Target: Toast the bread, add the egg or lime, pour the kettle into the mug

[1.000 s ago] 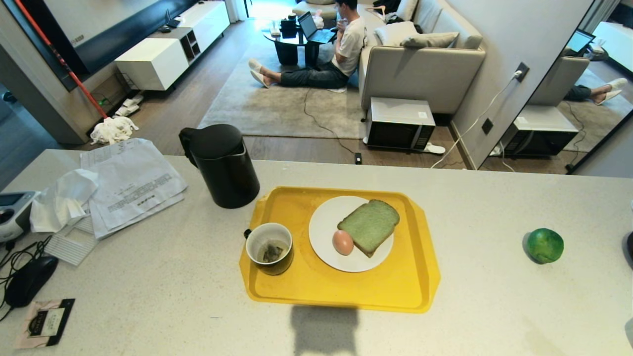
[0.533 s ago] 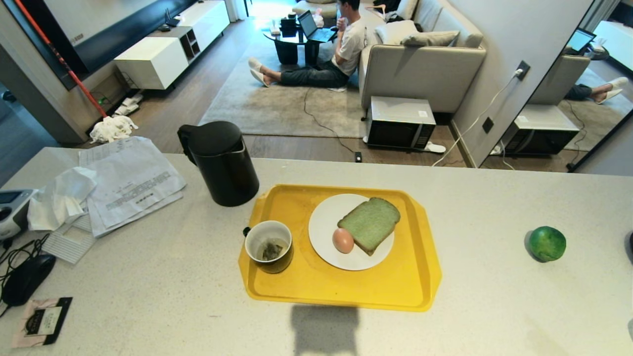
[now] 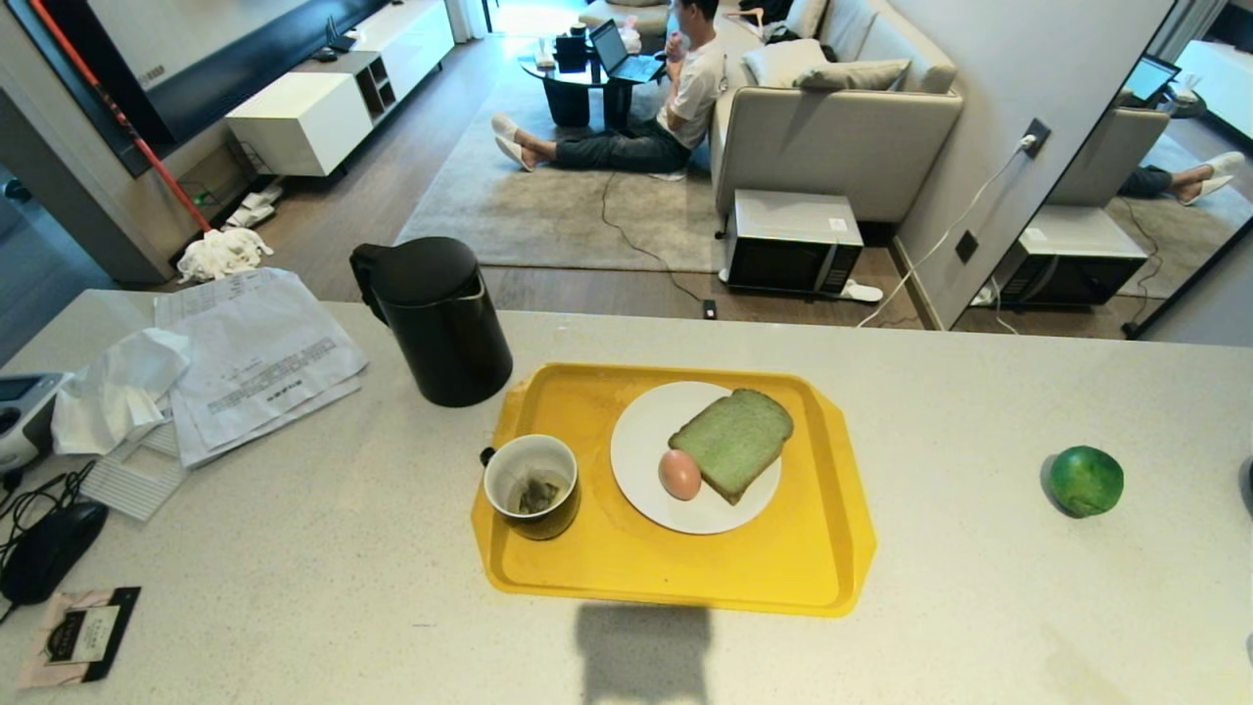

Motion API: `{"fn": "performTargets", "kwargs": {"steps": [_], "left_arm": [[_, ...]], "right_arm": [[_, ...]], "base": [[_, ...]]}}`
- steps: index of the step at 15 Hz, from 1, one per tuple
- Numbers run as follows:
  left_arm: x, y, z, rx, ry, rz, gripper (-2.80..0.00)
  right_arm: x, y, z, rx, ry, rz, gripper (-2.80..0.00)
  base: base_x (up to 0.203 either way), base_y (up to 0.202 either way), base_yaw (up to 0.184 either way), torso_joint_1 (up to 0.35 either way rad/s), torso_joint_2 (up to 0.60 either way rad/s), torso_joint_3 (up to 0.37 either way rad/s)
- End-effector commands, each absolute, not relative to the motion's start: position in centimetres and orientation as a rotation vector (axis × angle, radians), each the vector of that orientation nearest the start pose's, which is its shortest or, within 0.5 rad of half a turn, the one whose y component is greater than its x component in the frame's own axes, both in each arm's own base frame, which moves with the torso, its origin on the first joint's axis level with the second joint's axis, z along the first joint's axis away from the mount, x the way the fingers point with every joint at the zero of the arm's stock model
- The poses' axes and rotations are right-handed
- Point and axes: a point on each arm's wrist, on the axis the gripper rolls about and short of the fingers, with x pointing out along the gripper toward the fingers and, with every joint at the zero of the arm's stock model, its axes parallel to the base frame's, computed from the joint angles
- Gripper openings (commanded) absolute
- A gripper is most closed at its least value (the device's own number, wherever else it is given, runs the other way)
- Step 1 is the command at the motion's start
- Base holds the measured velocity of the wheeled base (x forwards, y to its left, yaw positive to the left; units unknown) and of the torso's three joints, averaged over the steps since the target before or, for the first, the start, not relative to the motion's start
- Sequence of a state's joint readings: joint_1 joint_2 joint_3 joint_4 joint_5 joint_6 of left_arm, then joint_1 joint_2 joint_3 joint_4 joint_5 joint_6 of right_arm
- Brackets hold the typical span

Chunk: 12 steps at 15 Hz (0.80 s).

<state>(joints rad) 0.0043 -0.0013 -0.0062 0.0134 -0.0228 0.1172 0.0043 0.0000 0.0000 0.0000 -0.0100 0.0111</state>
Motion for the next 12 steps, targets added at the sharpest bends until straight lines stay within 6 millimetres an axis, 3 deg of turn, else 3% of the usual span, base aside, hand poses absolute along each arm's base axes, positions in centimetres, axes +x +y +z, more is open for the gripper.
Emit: {"fn": "performTargets", "kwargs": {"steps": [1,8,12], "left_arm": [[-2.34,-0.06,7.57,0.118,0.005,-0.019,-2.80],[-2.34,-0.06,7.57,0.118,0.005,-0.019,-2.80],[-2.34,-0.06,7.59,0.118,0.004,-0.019,-2.80]], "right_arm": [[-2.27,-0.03,7.51,0.011,0.001,-0.005,-2.80],[-2.27,-0.03,7.51,0.011,0.002,-0.006,-2.80],[-2.27,-0.03,7.51,0.011,0.002,-0.005,-2.80]], "base": [[0.000,0.000,0.000,0.000,0.00,0.000],[-0.002,0.006,-0.096,-0.001,0.00,0.003],[0.001,0.001,-0.015,0.003,0.00,0.002]]}}
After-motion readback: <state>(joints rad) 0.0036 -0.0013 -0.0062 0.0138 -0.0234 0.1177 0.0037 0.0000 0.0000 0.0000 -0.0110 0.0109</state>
